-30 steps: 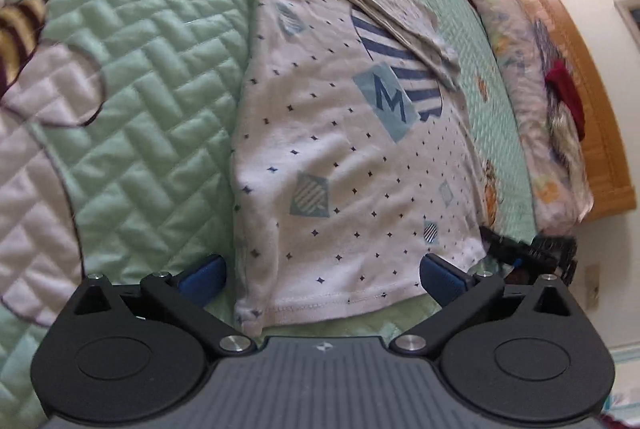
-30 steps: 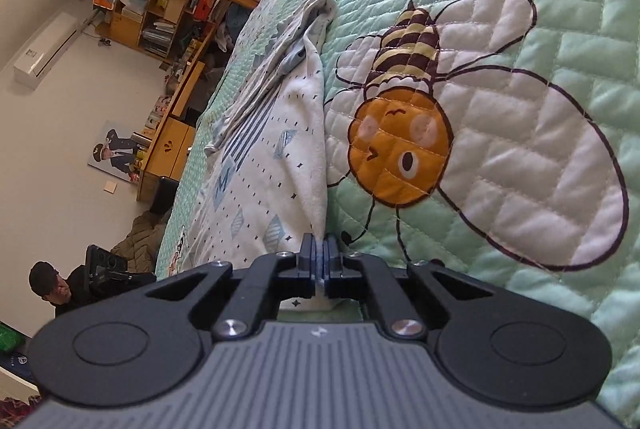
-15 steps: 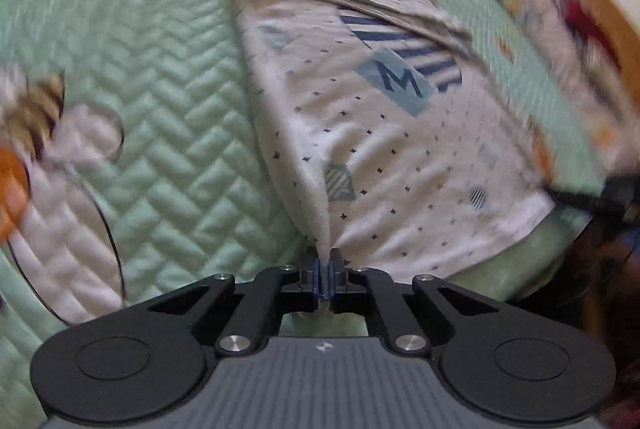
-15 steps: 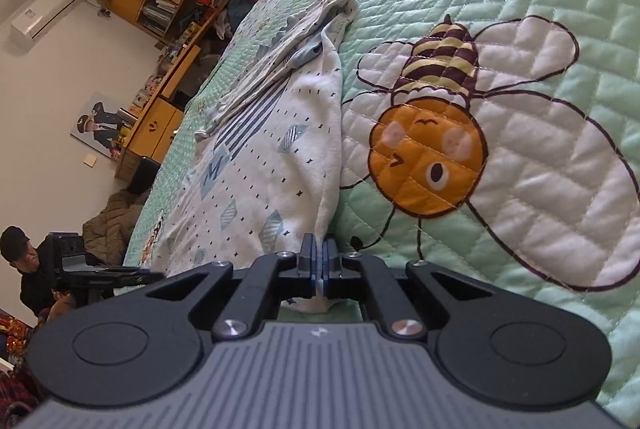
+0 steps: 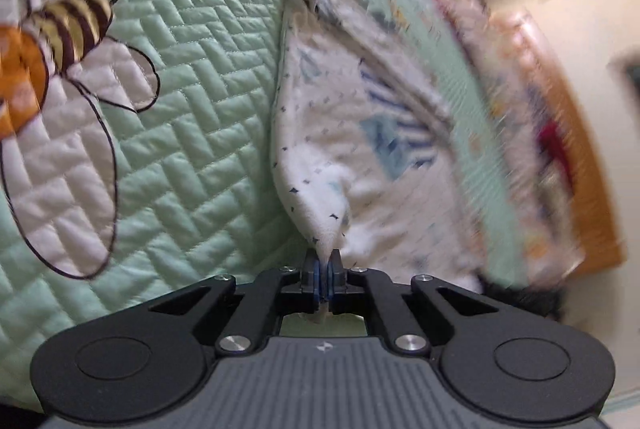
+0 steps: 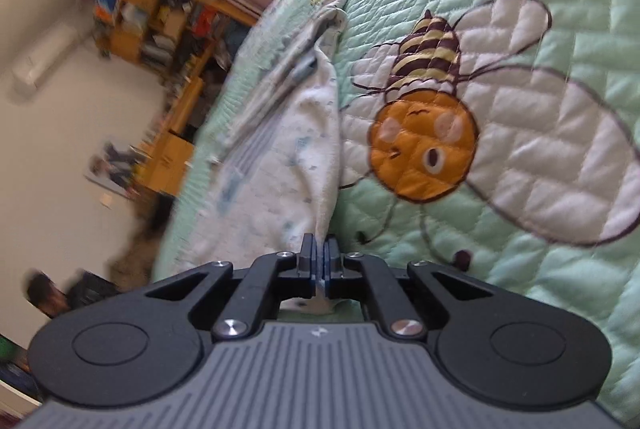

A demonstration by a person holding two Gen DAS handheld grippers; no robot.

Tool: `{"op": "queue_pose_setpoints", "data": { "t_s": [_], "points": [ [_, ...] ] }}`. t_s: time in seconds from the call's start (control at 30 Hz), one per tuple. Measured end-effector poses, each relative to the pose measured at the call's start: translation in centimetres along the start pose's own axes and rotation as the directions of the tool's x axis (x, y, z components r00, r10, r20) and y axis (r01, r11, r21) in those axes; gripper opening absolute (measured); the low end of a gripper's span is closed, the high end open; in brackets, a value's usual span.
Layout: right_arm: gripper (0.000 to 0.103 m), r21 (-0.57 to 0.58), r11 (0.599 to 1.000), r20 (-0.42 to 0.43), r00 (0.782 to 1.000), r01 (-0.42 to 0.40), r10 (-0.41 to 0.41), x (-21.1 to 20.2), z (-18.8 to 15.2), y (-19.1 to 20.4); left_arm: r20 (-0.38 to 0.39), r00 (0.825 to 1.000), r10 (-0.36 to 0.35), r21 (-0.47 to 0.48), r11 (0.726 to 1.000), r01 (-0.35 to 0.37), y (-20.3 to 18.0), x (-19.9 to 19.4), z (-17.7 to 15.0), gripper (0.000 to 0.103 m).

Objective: Fold clothes

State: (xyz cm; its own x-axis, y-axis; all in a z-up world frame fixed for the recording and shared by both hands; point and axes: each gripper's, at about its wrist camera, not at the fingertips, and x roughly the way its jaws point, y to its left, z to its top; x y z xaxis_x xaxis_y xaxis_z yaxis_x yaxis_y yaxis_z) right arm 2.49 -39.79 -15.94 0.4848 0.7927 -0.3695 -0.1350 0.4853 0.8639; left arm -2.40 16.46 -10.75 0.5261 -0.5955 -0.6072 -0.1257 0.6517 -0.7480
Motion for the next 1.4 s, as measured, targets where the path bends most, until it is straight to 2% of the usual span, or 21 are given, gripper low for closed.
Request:
{"op": "queue_pose_setpoints", "data": {
  "t_s": [0.1, 0.2, 0.37, 0.5, 0.63, 0.7, 0.83, 0.93, 1.0, 1.07, 1.1, 1.13, 1.17, 1.2, 1.23, 1.3, 1.33, 1.4],
  "points": [
    [0.004, 0.075, 0.992, 0.044, 0.994, -0.104, 0.101, -0.3, -0.1, -0.4, 0.037, 0.997, -0.073, -0.05, 0.996, 0.075, -0.1, -0.3, 0.1, 0.003],
    [0.004, 0.129, 0.971, 0.098, 0.977, -0.202, 0.19, -0.5, 0.1, -0.4, 0.08, 0.985, -0.152, -0.082, 0.984, 0.159, -0.6, -0.5, 0.4, 0.003],
    [0.004, 0.178, 0.931, 0.178, 0.941, -0.319, 0.289, 0.1, 1.7, 0.4, 0.157, 0.947, -0.279, -0.131, 0.945, 0.3, -1.2, -0.7, 1.9, 0.003],
    [0.004, 0.191, 0.896, 0.225, 0.906, -0.401, 0.358, 1.5, 4.2, 1.7, 0.214, 0.916, -0.339, -0.161, 0.913, 0.375, -1.3, -0.8, 4.5, 0.003],
    [0.004, 0.199, 0.871, 0.26, 0.881, -0.45, 0.396, 4.0, 8.1, 3.0, 0.263, 0.908, -0.326, -0.194, 0.904, 0.38, -1.3, 0.0, 9.0, 0.003],
    [0.004, 0.208, 0.867, 0.278, 0.877, -0.453, 0.391, 5.8, 10.4, 3.4, 0.29, 0.908, -0.304, -0.218, 0.902, 0.372, -1.1, 0.9, 12.1, 0.003],
    [0.004, 0.284, 0.87, 0.335, 0.892, -0.402, 0.302, 10.7, 16.0, 2.0, 0.323, 0.925, -0.201, -0.255, 0.922, 0.29, -0.8, 4.4, 19.2, 0.004],
    [0.004, 0.329, 0.896, 0.329, 0.926, -0.297, 0.186, 15.2, 19.9, 0.2, 0.326, 0.94, -0.098, -0.295, 0.934, 0.199, 0.0, 8.2, 24.0, 0.004],
    [0.004, 0.365, 0.9, 0.315, 0.941, -0.239, 0.122, 17.3, 21.0, -1.2, 0.324, 0.945, -0.037, -0.31, 0.94, 0.143, 0.9, 10.3, 25.9, 0.006],
    [0.01, 0.401, 0.898, 0.299, 0.952, -0.183, 0.061, 19.1, 21.9, -2.7, 0.266, 0.963, -0.041, -0.329, 0.935, 0.131, 1.8, 12.2, 27.4, 0.027],
    [0.017, 0.439, 0.876, 0.296, 0.953, -0.199, 0.068, 19.6, 21.9, -3.5, 0.245, 0.968, -0.045, -0.345, 0.93, 0.13, 2.1, 12.7, 27.9, 0.044],
    [0.039, 0.484, 0.844, 0.297, 0.951, -0.231, 0.089, 19.8, 21.8, -4.3, 0.252, 0.966, -0.06, -0.349, 0.925, 0.149, 2.3, 12.8, 28.2, 0.05],
    [0.05, 0.527, 0.809, 0.3, 0.948, -0.261, 0.111, 20.1, 21.6, -5.1, 0.279, 0.956, -0.086, -0.343, 0.921, 0.183, 2.4, 12.5, 28.4, 0.057],
    [0.058, 0.534, 0.791, 0.315, 0.938, -0.299, 0.141, 20.1, 21.5, -5.4, 0.303, 0.946, -0.114, -0.344, 0.913, 0.22, 2.6, 12.2, 28.5, 0.078],
    [0.063, 0.522, 0.793, 0.316, 0.935, -0.314, 0.162, 20.0, 21.6, -5.3, 0.332, 0.933, -0.137, -0.353, 0.9, 0.258, 2.8, 11.7, 28.5, 0.089],
    [0.066, 0.507, 0.81, 0.285, 0.945, -0.293, 0.163, 19.9, 21.6, -4.2, 0.404, 0.899, -0.169, -0.35, 0.88, 0.323, 3.1, 10.4, 27.8, 0.089],
    [0.066, 0.501, 0.818, 0.266, 0.949, -0.284, 0.168, 19.6, 21.2, -3.5, 0.422, 0.888, -0.183, -0.336, 0.878, 0.34, 3.1, 9.8, 27.3, 0.089],
    [0.066, 0.465, 0.847, 0.233, 0.959, -0.258, 0.164, 18.9, 20.7, -2.3, 0.423, 0.886, -0.19, -0.29, 0.898, 0.331, 2.7, 8.7, 26.3, 0.089]
  ]
}}
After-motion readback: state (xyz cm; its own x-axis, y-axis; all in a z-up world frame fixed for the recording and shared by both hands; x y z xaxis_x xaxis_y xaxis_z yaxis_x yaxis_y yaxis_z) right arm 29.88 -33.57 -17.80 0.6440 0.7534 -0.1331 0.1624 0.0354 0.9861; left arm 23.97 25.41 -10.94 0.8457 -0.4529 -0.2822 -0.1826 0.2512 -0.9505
